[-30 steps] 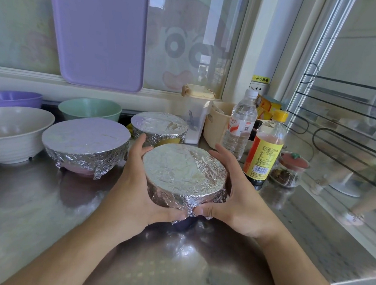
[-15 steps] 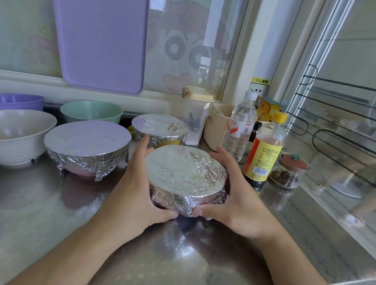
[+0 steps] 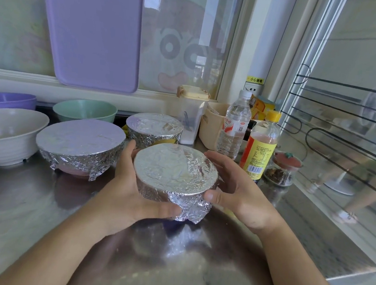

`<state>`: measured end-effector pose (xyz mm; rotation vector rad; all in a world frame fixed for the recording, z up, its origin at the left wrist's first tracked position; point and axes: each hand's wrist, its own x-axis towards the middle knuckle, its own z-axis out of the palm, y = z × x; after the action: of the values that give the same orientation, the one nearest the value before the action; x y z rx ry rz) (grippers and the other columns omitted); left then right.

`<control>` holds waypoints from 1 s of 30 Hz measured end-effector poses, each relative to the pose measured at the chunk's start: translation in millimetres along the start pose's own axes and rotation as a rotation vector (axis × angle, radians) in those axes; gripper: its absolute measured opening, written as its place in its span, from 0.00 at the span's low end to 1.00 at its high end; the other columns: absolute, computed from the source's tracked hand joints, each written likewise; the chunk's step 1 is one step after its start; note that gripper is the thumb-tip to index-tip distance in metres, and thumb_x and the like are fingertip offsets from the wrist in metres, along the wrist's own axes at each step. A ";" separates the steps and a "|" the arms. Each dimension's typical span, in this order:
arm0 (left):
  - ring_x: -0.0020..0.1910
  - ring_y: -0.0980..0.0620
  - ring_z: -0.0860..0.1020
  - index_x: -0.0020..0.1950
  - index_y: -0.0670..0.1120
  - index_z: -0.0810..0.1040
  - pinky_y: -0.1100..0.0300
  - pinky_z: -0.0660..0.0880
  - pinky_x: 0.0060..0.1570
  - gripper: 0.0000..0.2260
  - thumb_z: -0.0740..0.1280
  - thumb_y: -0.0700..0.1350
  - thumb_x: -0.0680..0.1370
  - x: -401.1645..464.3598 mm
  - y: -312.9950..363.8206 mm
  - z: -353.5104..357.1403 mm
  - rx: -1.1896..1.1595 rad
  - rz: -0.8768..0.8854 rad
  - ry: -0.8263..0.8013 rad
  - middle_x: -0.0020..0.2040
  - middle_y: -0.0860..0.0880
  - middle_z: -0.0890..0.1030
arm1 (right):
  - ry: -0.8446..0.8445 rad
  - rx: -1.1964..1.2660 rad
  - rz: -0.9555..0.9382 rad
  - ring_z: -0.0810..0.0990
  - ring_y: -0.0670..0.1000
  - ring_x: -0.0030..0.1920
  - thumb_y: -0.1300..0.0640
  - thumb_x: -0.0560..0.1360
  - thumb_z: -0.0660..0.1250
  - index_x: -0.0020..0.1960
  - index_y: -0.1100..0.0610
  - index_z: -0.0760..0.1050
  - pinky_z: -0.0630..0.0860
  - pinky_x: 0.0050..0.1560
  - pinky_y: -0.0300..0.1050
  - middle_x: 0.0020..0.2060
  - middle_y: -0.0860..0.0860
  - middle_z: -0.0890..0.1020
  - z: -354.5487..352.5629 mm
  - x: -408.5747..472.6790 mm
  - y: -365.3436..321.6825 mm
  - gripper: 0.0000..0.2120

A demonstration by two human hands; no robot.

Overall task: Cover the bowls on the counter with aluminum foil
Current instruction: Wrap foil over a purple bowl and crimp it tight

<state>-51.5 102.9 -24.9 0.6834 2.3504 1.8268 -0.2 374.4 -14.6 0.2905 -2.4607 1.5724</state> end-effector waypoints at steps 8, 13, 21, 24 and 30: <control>0.75 0.65 0.62 0.81 0.67 0.39 0.62 0.59 0.74 0.75 0.87 0.66 0.48 -5.0 4.8 5.9 0.067 0.039 0.070 0.78 0.64 0.60 | 0.033 -0.083 0.012 0.77 0.46 0.71 0.62 0.67 0.84 0.79 0.49 0.67 0.71 0.76 0.52 0.69 0.44 0.80 2.0 1.6 4.2 0.46; 0.74 0.66 0.61 0.82 0.65 0.37 0.66 0.57 0.71 0.73 0.87 0.57 0.53 -5.1 5.5 8.4 0.114 0.071 0.103 0.78 0.65 0.59 | 0.020 -0.120 0.012 0.78 0.44 0.70 0.70 0.68 0.82 0.79 0.47 0.66 0.71 0.75 0.46 0.68 0.41 0.80 2.0 2.0 3.5 0.47; 0.75 0.65 0.63 0.80 0.68 0.39 0.63 0.58 0.74 0.72 0.89 0.56 0.54 -5.9 2.6 9.0 0.190 0.139 0.128 0.78 0.64 0.60 | 0.033 -0.180 -0.011 0.76 0.40 0.70 0.66 0.67 0.84 0.81 0.46 0.63 0.71 0.75 0.41 0.70 0.39 0.78 6.5 3.3 1.2 0.50; 0.77 0.65 0.62 0.80 0.70 0.39 0.61 0.59 0.75 0.72 0.89 0.58 0.53 -6.1 1.7 9.3 0.222 0.175 0.133 0.79 0.64 0.59 | 0.046 -0.219 -0.025 0.73 0.35 0.71 0.63 0.67 0.85 0.81 0.45 0.63 0.68 0.70 0.29 0.71 0.38 0.75 9.3 2.2 -2.4 0.51; 0.78 0.64 0.62 0.81 0.67 0.40 0.59 0.61 0.76 0.71 0.89 0.57 0.54 -6.6 2.6 10.9 0.273 0.210 0.153 0.80 0.63 0.59 | 0.081 -0.290 -0.051 0.70 0.35 0.73 0.56 0.64 0.87 0.82 0.45 0.62 0.66 0.74 0.33 0.73 0.37 0.72 12.2 2.3 -3.2 0.54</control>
<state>-41.2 110.5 -26.8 0.8791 2.7579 1.7035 -2.4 362.0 -16.3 0.2342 -2.5513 1.1626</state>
